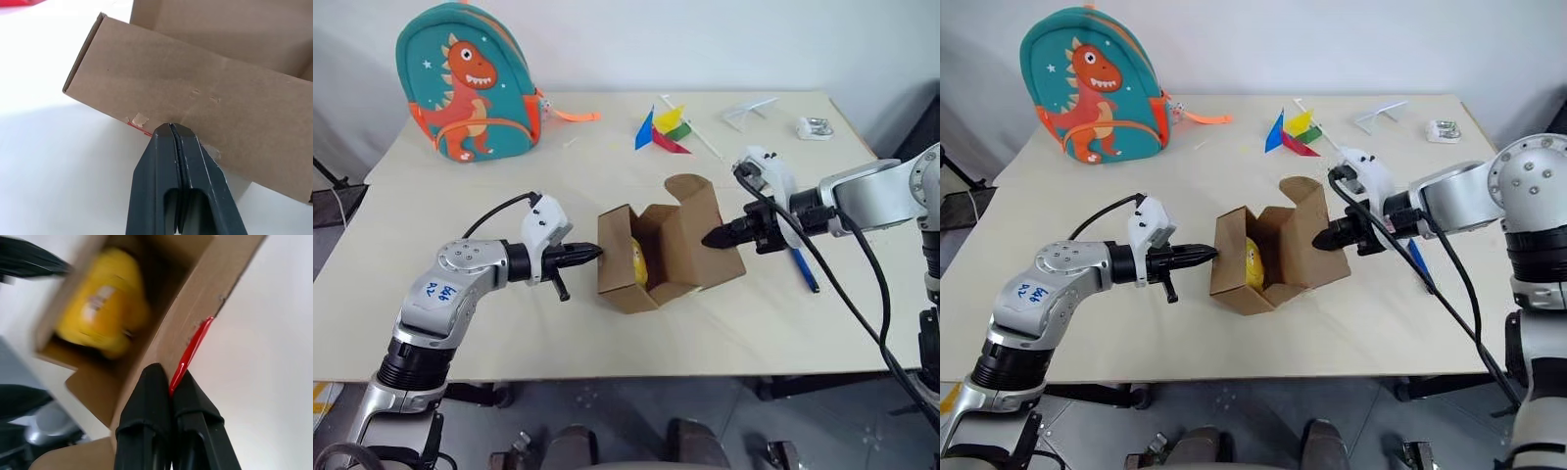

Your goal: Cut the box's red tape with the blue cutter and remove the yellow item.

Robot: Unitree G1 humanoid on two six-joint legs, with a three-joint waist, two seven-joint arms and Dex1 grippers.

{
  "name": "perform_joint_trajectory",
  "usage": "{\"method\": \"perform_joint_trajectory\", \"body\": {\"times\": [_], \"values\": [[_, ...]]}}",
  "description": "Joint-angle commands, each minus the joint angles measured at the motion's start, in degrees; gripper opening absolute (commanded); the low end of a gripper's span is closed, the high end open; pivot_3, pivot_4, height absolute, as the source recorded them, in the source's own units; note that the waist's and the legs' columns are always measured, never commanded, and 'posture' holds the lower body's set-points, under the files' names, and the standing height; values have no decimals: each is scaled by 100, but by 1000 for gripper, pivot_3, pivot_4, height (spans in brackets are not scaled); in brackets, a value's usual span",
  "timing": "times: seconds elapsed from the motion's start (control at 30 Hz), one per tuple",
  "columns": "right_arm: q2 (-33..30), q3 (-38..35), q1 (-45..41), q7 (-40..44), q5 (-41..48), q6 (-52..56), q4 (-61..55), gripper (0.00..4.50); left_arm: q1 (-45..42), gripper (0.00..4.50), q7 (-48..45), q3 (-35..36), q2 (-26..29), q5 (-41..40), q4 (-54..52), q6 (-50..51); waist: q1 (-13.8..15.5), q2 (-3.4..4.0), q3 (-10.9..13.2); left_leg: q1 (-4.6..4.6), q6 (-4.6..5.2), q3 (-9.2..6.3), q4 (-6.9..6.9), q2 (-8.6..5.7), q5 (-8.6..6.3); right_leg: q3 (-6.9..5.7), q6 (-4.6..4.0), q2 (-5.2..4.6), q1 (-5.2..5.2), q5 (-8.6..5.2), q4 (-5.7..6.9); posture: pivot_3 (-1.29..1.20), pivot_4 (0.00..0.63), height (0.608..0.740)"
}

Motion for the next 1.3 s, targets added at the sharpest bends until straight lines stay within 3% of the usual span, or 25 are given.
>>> {"method": "perform_joint_trajectory", "body": {"times": [0.03, 0.17, 0.33, 0.67, 0.93, 1.07, 1.3], "values": [[88, 222, 7, 269, -66, 106, -324, 24, 268, 0, 21, -400, 59, 173, 284, 415, 9, 11, 6, -1, 0, 0, 0, 0, 0, 0, -1, 0, -3, -1, 1, 0, 150, 740], [80, 271, -55, 410, -89, 106, -383, 24, 297, 0, 28, -405, 34, 185, 265, 462, 65, 40, 28, -17, -8, 0, -4, -1, 5, -1, -1, 0, -15, 0, 7, 0, 150, 740], [-24, 305, 20, 576, -305, 106, -460, 24, 302, 0, 8, -436, -7, 213, 304, 506, 189, 7, 46, -145, -13, -2, 25, -4, 7, -16, 14, -1, -133, 11, 27, 0, 150, 740], [-17, 237, -31, 650, -315, 106, -511, 24, 228, 0, -14, -290, -34, 188, 287, 372, 169, 5, 48, -154, -12, 4, 24, -3, 6, -36, 13, -2, -133, 17, 4, 0, 150, 740], [1, 135, 156, 663, -753, 106, -601, 24, 72, 0, 53, 143, -387, -146, 154, 288, 172, -6, 55, -158, -12, 6, 24, -3, 5, -37, 15, -2, -134, 19, -2, 0, 150, 740], [124, -237, 276, 766, -932, 106, -687, 963, 194, 0, 38, 106, -398, -85, 97, 202, 155, -6, 56, -158, -13, 7, 23, -3, 6, -37, 16, -2, -135, 19, -1, 0, 150, 740], [-292, -1197, 947, 1837, -1373, -429, -1252, 3460, 395, 0, 59, 276, -391, -116, 73, 60, 179, -11, 58, -158, -13, 9, 23, -3, 6, -37, 17, -2, -135, 20, -2, 0, 150, 740]]}}
